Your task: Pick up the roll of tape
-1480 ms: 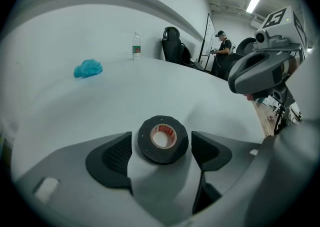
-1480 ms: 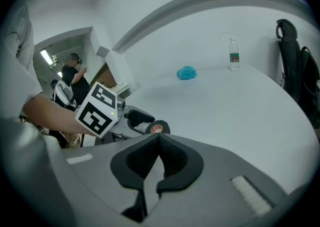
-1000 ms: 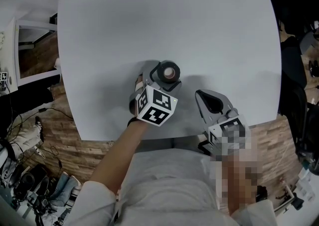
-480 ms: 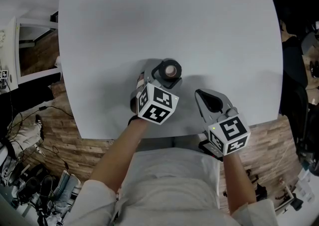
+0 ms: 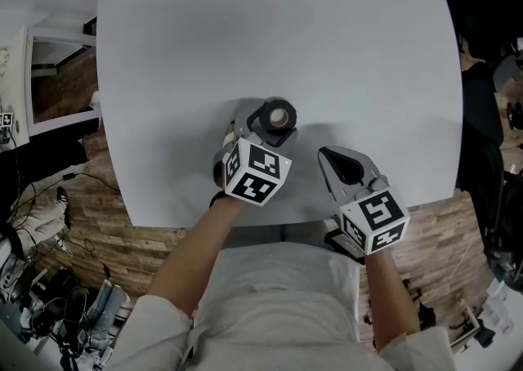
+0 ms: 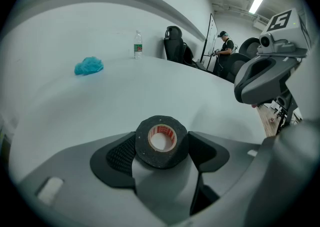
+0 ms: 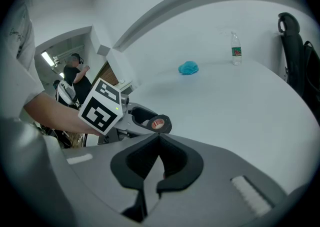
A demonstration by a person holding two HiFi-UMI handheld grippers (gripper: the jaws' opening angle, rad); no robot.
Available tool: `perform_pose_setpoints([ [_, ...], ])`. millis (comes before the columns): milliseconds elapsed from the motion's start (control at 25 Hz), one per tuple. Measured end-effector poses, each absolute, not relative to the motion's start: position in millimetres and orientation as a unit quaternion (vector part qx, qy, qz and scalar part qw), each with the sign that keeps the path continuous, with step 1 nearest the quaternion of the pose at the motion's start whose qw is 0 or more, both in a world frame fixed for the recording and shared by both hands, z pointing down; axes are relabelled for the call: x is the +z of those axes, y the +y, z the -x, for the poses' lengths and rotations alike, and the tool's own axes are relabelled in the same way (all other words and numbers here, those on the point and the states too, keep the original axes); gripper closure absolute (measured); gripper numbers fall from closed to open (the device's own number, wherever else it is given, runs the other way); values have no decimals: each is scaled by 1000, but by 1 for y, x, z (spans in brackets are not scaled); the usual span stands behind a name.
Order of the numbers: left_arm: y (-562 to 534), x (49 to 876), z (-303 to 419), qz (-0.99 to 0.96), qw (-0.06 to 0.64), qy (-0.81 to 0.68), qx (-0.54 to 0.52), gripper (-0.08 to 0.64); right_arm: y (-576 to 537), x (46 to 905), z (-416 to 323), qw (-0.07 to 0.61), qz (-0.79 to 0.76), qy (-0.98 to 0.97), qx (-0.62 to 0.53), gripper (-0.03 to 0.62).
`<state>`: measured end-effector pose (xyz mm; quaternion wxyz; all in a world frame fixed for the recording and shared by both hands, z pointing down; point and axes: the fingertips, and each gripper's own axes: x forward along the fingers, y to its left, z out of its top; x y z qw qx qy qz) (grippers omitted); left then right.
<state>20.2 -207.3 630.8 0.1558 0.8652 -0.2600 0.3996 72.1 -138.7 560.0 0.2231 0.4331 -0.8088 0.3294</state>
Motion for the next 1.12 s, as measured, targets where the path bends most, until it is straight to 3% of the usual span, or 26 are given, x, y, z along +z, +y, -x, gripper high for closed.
perform_pose_setpoints([
  [1120, -178, 576, -8, -870, 142, -302, 362, 213, -117, 518, -70, 229, -421, -834, 274, 586],
])
